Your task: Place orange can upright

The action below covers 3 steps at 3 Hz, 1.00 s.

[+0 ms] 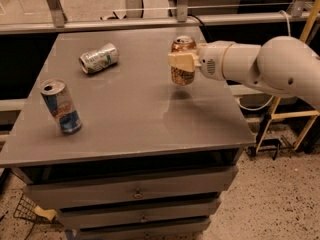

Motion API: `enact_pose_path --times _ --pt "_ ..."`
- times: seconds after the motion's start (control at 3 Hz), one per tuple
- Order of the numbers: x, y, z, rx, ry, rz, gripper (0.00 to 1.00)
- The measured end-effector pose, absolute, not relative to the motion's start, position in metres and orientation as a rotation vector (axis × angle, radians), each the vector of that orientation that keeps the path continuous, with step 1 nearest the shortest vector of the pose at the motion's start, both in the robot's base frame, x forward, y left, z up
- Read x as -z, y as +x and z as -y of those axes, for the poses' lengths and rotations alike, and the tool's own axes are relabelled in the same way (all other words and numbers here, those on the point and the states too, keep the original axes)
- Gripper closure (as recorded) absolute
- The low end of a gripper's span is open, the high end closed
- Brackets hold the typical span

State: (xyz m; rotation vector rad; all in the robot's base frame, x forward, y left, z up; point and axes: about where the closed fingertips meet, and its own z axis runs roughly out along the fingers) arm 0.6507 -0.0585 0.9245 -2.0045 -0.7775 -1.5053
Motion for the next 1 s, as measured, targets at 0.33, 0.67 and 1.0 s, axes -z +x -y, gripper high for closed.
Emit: enact_pose_path --times 0.33,0.67,1.0 --pt "-0.911 0.649 0.06 1.555 -1.924 0.722 1.0" --pt "-0.899 0.649 0.057 1.553 -1.919 0.732 1.0" --pt "-0.886 0.649 0.052 1.546 -1.941 0.757 1.0"
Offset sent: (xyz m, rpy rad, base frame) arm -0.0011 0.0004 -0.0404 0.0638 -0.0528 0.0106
